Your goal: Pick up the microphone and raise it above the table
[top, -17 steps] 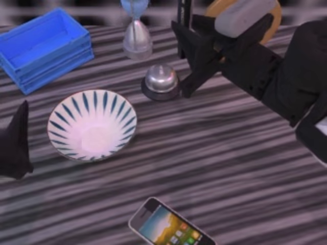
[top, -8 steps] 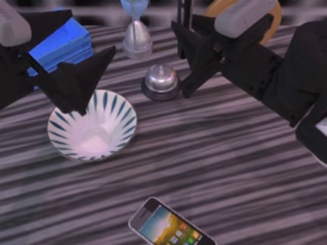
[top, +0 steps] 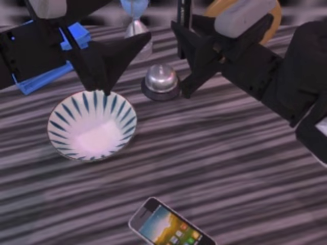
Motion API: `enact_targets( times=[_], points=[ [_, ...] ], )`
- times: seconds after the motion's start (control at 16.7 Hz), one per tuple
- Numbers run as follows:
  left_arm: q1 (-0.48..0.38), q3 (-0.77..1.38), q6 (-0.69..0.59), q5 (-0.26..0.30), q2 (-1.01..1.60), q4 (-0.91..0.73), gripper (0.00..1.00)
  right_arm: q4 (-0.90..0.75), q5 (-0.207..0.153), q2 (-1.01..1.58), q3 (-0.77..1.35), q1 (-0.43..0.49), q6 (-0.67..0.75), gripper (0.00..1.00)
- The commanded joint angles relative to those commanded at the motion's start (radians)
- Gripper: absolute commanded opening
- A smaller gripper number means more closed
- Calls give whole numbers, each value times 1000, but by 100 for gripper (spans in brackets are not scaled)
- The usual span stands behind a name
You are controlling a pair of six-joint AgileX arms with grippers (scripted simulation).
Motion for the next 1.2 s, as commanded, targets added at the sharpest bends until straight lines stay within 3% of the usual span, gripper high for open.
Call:
enact_targets(
  times=[0.36,0.84,1.14,1.2],
  points=[
    [-25,31,2,-26,33,1,100,0,0,0,0,0,0,0],
    [-208,261,10,-203,287,23,100,0,0,0,0,0,0,0],
    [-218,274,10,-213,301,24,100,0,0,0,0,0,0,0],
    [-218,274,10,-213,301,24,92,0,0,0,0,0,0,0]
  ],
)
